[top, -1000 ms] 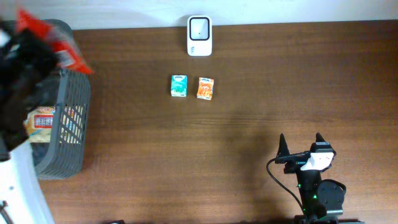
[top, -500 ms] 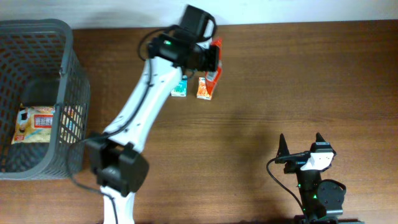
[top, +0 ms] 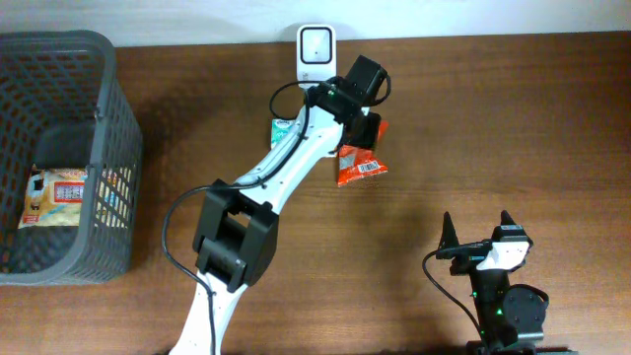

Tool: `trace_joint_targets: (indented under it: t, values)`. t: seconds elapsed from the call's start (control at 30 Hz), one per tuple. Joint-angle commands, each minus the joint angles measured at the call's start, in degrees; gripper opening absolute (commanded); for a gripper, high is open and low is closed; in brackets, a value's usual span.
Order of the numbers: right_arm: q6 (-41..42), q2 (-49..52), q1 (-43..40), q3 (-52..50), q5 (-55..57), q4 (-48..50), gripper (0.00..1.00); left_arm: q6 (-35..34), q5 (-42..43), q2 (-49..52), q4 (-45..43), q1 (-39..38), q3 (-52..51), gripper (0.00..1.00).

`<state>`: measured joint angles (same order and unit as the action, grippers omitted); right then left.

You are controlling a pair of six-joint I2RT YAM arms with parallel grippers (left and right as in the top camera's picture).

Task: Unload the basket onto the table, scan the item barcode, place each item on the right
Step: 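Lay the red snack bag on the table right of the orange pack, then reach the left gripper into the basket and grasp the wet-wipes pack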

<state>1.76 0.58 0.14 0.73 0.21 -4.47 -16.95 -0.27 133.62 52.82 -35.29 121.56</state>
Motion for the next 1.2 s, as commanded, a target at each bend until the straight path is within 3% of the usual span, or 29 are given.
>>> trace_joint_targets:
  t: [0.0,0.1,0.17,0.2,0.33,0.37,0.4,0.5,0.6,0.7,0.73,0.8,1.07,1.17]
  values:
    - [0.66,-0.39,-0.15,-0.42,0.33,-0.24,0.99,-0.33,1.01,-1.16,1.25,-0.17,3.52,0.58]
    - [0.66,-0.37,-0.17,-0.42,0.33,-0.24,0.99,-0.28,0.9,-5.18,5.09,-0.15,10.67,0.59]
    - [0.66,-0.39,-0.15,-0.42,0.33,-0.24,0.99,-0.07,0.63,-8.44,6.97,0.22,15.43,0.42]
    - [0.66,-0.39,-0.15,-0.42,0.33,-0.24,0.99,-0.04,-1.27,-11.15,8.79,0.66,17.92,0.42]
    - [0.66,-0.39,-0.17,-0.42,0.33,-0.24,0.99,3.8,-15.98,-21.94,12.07,5.53,20.37,0.51]
    - [0.66,-0.39,-0.15,-0.42,0.33,-0.24,0.99,3.8,-18.53,-24.46,12.48,7.28,20.37,0.57]
    - [0.66,-0.39,-0.15,-0.42,0.33,-0.24,0.98,3.78,-20.15,-27.78,13.25,10.88,20.35,0.66]
    - [0.66,-0.39,-0.17,-0.42,0.33,-0.24,0.99,2.56,-20.55,-34.32,14.86,22.27,20.35,0.76]
    - [0.66,-0.39,-0.15,-0.42,0.33,-0.24,0.99,-4.5,-20.55,-38.03,17.11,37.51,20.35,0.75]
    - [0.66,-0.39,-0.17,-0.42,0.33,-0.24,0.99,-7.02,-20.57,-37.64,19.69,47.41,19.69,0.75]
    - [0.66,-0.39,-0.15,-0.42,0.33,-0.24,0.98,-9.2,-20.55,-36.48,20.55,53.94,17.81,0.74]
    - [0.66,-0.39,-0.15,-0.42,0.33,-0.24,0.99,-9.2,-20.52,-34.88,20.55,57.0,16.09,0.75]
    - [0.66,-0.39,-0.15,-0.42,0.33,-0.24,0.99,-9.38,-20.11,-22.8,20.57,59.74,5.16,0.75]
    - [0.66,-0.39,-0.17,-0.42,0.33,-0.24,0.99,-9.4,-19.96,-17.22,22.08,59.84,4.13,0.82]
